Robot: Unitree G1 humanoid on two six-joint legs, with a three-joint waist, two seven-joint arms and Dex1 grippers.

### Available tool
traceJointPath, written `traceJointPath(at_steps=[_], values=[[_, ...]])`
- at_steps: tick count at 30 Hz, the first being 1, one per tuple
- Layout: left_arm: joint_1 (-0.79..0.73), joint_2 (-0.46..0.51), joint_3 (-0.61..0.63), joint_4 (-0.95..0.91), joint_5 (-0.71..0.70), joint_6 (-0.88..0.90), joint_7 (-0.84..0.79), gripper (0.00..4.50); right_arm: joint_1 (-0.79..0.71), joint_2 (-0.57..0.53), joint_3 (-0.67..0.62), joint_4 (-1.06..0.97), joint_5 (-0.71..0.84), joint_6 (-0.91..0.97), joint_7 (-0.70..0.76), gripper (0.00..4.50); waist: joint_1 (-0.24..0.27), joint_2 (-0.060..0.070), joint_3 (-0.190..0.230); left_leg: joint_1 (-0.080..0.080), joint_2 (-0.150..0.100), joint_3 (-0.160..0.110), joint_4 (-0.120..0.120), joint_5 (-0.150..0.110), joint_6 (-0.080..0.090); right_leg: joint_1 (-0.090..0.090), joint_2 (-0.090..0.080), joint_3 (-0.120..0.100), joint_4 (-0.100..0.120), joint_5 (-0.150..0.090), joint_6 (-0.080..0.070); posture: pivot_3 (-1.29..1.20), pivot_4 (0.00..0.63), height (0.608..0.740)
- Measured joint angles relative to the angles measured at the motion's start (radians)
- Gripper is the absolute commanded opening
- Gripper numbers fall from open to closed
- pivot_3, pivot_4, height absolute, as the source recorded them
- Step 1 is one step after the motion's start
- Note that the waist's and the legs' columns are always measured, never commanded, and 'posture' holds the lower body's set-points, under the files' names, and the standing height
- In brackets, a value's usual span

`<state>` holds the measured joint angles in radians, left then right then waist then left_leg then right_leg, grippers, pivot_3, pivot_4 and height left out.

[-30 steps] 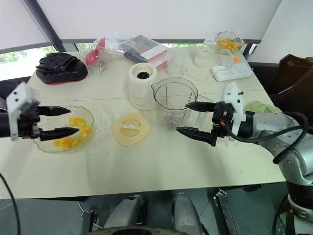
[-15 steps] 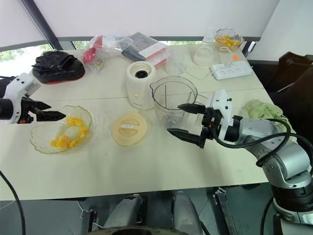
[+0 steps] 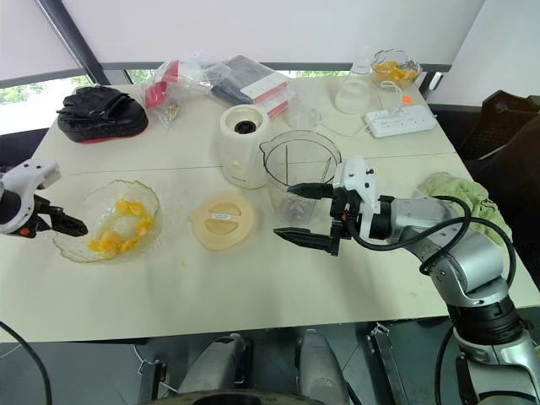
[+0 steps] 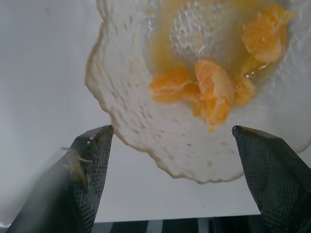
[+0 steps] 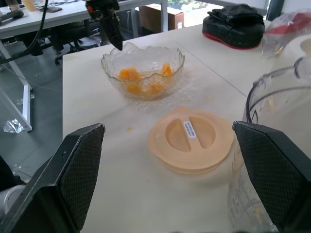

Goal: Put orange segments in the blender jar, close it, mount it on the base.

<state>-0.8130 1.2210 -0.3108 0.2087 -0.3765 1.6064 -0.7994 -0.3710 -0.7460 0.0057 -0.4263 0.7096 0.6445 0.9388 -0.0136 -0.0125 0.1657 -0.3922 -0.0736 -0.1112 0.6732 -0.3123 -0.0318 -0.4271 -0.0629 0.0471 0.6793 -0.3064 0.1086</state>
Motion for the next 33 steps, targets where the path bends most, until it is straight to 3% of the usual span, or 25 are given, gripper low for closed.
traceJointPath(at_steps=[10,19,33], values=[[0.013,-0.172,0.005,0.066,0.003,-0.008,0.108,4.12,0.001,0.003,0.0,-0.004,0.0,0.004,-0.014,4.44,0.001,-0.001,0.0,-0.001,0.0,0.0,0.009,0.0,0.0,0.001,0.0,0.0,0.005,0.0,0.0,0.0,0.15,0.74],[-0.039,-0.279,0.006,0.246,0.078,-0.141,0.15,4.12,0.027,0.002,-0.005,-0.039,0.001,0.011,-0.054,4.44,0.002,-0.001,0.0,-0.002,-0.001,0.0,0.009,0.0,0.0,0.0,0.0,0.0,0.006,0.0,0.0,0.0,0.15,0.74],[-0.041,-0.327,0.005,0.29,0.111,-0.115,0.15,4.12,0.046,-0.001,-0.022,-0.062,0.001,0.026,-0.078,4.44,0.001,-0.002,0.0,-0.002,-0.001,-0.001,0.009,0.0,0.0,0.0,0.0,0.0,0.006,0.0,0.0,0.0,0.15,0.74]])
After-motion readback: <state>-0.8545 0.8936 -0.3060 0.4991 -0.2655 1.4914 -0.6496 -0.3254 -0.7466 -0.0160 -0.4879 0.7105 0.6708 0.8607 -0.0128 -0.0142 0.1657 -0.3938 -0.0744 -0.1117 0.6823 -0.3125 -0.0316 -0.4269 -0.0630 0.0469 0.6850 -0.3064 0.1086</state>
